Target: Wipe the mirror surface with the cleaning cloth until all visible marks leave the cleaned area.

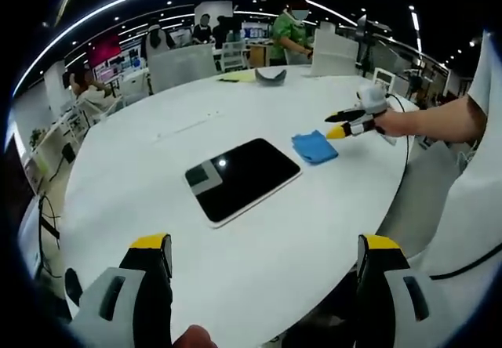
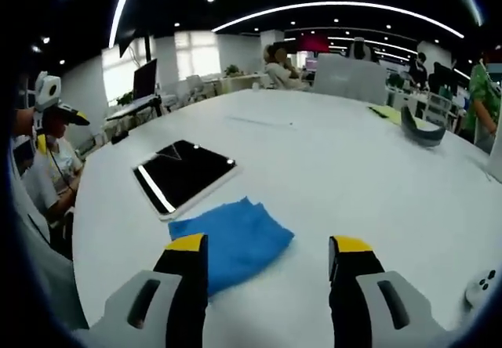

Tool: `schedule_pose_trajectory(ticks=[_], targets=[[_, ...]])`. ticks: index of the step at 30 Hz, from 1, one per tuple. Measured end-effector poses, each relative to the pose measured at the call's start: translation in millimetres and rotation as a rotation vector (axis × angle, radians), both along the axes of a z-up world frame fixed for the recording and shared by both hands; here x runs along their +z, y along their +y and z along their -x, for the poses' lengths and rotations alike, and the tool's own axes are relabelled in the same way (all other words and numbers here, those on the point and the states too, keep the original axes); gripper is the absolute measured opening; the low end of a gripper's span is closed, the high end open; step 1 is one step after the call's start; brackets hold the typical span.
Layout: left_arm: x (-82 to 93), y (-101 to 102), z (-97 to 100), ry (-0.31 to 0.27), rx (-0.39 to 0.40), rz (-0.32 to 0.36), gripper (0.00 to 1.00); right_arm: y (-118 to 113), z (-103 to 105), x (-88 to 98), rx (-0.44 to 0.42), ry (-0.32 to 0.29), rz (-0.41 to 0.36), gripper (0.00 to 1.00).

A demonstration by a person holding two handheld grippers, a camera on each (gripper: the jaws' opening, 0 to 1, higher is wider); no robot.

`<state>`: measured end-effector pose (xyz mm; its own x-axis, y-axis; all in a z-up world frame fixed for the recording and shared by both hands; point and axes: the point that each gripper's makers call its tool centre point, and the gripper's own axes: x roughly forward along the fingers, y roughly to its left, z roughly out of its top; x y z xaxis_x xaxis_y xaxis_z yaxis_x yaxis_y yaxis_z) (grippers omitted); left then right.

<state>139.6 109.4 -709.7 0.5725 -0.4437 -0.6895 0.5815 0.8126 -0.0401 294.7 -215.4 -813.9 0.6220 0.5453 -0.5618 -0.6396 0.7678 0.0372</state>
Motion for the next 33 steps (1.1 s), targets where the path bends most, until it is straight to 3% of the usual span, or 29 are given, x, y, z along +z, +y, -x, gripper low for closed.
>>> schedule_pose_trajectory(ticks=[10,11,14,16,26,31,33], targets=[[-6.7,-1.5,4.4,0.018,-0.011,-0.024,0.99,-1.6,11.7,-31.3,0.014,0.040,0.031,0.59],[-5.9,-1.2,3.9,0.016,-0.009,-0.023,0.99,0.8,10.7,-26.3,0.049,-0.002,0.041,0.58],[-4.1,-0.3,2.4,0.011,-0.008,-0.026,0.99,1.6,10.1,-22.9,0.016,0.016,0.042,0.59],[-2.8,-0.3,1.6,0.005,-0.004,-0.019,0.99,0.9,6.8,-16.0,0.020,-0.028,0.071,0.58],[-8.7,-0.6,5.8,0.024,-0.018,-0.030,0.99,29.5,13.5,2.3,0.087,-0.076,-0.012,0.48],[-10.0,-0.7,4.6,0.030,-0.028,-0.038,0.99,45.9,13.6,-6.7,0.126,-0.046,-0.026,0.49],[-9.7,-0.5,3.4,0.029,-0.030,-0.039,0.99,40.3,12.8,-26.4,0.124,0.005,0.023,0.50]])
